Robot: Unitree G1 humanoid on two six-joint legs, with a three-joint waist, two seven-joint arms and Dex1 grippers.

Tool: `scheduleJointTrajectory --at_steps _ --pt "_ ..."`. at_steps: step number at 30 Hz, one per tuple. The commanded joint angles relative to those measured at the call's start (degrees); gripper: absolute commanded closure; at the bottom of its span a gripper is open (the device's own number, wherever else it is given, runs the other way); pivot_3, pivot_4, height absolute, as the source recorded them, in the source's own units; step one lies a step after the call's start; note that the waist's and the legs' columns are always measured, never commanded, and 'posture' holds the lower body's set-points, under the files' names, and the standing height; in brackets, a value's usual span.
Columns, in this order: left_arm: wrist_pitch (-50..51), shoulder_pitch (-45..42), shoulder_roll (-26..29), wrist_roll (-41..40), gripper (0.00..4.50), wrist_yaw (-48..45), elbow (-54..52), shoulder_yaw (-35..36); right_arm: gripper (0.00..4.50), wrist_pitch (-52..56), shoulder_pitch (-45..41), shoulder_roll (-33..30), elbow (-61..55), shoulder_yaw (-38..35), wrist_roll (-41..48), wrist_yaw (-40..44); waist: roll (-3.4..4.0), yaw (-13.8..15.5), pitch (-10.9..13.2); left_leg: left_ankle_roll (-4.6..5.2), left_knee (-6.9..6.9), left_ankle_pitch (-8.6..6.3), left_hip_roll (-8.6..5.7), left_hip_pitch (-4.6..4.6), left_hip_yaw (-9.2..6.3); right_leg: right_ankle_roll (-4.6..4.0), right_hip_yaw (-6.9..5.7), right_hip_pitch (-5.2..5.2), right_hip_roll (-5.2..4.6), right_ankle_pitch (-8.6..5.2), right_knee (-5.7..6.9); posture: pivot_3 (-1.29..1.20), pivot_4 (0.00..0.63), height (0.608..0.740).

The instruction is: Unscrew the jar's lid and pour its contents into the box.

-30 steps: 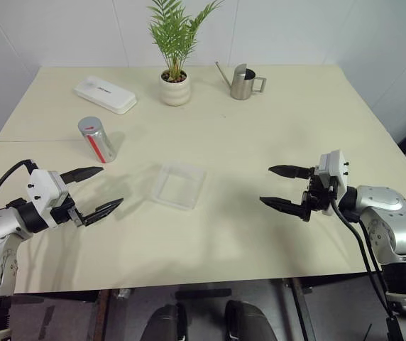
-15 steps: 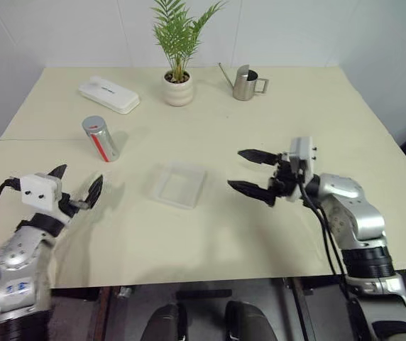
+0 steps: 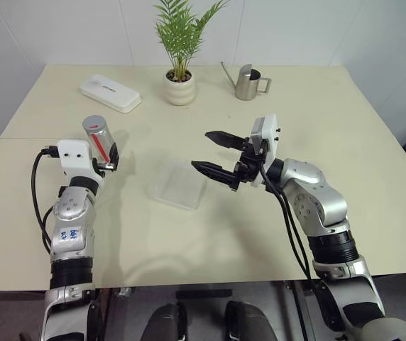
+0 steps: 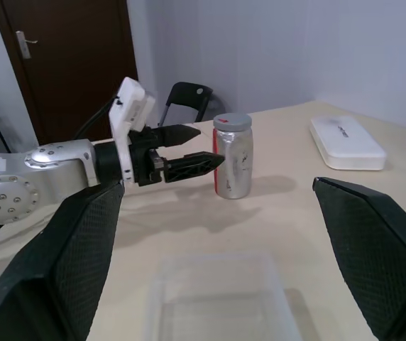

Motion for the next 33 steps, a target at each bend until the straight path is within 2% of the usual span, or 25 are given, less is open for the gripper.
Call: scheduleJointTrajectory --at_steps 1,12,15,21,22,25,27,29,31,33 --pt "-3.18 -3.89 1.25 1.23 0.02 1.12 4.30 -0.42 0.00 -0.01 0.16 0.50 -3.57 -0.69 0.90 -1.12 0.00 -0.01 0.00 0.02 0.00 0.00 -0.03 0.00 0.00 0.00 0.00 0.00 -0.01 0.00 0.02 0.00 0.150 0.740" --pt "-13.79 -15.89 4.52 2.39 0.02 -0.94 30.58 -2.82 0.00 -0.01 0.93 0.16 -5.27 -1.58 1.28 -2.59 -0.01 -0.04 -0.01 0.08 0.03 0.03 -0.08 0.01 0.01 0.00 -0.02 0.02 -0.01 0.00 0.03 0.00 0.150 0.740" --pt "-16.37 -17.96 4.98 1.96 0.65 -1.94 35.35 -3.07 0.00 -0.24 1.43 0.17 -5.75 -1.77 1.37 -2.91 -0.02 -0.05 -0.01 0.08 0.01 0.03 -0.09 0.00 0.01 0.00 -0.03 0.01 0.00 0.00 0.03 0.00 0.150 0.740" --pt "-20.02 -19.60 5.44 1.16 2.47 -3.08 40.20 -2.83 0.00 -0.38 2.72 0.04 -6.59 -2.29 1.87 -3.18 -0.02 -0.14 -0.01 0.08 0.01 0.03 -0.10 0.00 0.01 0.00 -0.05 0.01 0.00 0.00 0.03 0.00 0.150 0.740" --pt "-20.51 -19.54 5.46 0.96 2.53 -3.38 40.28 -2.77 0.00 -0.39 2.91 -0.03 -6.66 -2.28 1.88 -3.17 -0.02 -0.14 -0.01 0.08 0.02 0.03 -0.10 0.00 0.01 0.00 -0.05 0.01 0.00 0.00 0.04 0.00 0.150 0.740" --pt "-21.58 -18.63 5.22 -0.86 2.53 -5.87 38.26 -2.15 0.00 -0.27 3.28 -0.29 -6.91 -2.12 1.79 -3.09 -0.02 -0.14 -0.01 0.09 0.04 0.04 -0.10 0.00 0.01 0.00 -0.05 0.01 0.00 0.00 0.04 0.00 0.150 0.740" --pt "-21.51 -16.57 5.26 -2.69 2.53 -9.44 32.83 -2.23 0.00 -0.02 3.29 -0.58 -7.27 -2.09 1.66 -3.21 -0.02 -0.19 -0.01 0.10 0.04 0.04 -0.09 0.00 0.02 0.00 -0.04 0.01 0.00 0.00 0.03 0.00 0.150 0.740" --pt "-19.09 -12.92 5.64 -5.35 2.53 -14.64 23.03 -2.99 0.00 0.52 3.05 -1.19 -7.76 -2.10 1.24 -3.66 -0.02 -0.43 -0.01 0.09 0.04 0.04 -0.09 0.00 0.01 0.00 -0.04 0.00 -0.01 0.00 0.04 0.00 0.150 0.740" --pt "-12.15 -5.18 9.16 -10.43 2.53 -25.37 4.75 -6.21 0.00 2.69 1.98 -1.88 -9.31 -2.08 1.13 -5.37 -0.02 -0.84 -0.01 0.09 0.02 0.04 -0.09 0.00 -0.01 0.00 -0.04 -0.01 -0.02 0.00 0.08 0.00 0.150 0.740" --pt "-6.14 0.03 12.47 -14.16 2.53 -31.46 -7.31 -7.59 0.00 4.41 0.51 -1.77 -10.47 -2.43 1.65 -7.14 -0.02 -1.74 0.00 0.06 -0.04 0.02 -0.08 0.00 -0.04 0.00 -0.01 -0.03 -0.03 0.00 0.10 0.00 0.150 0.740"
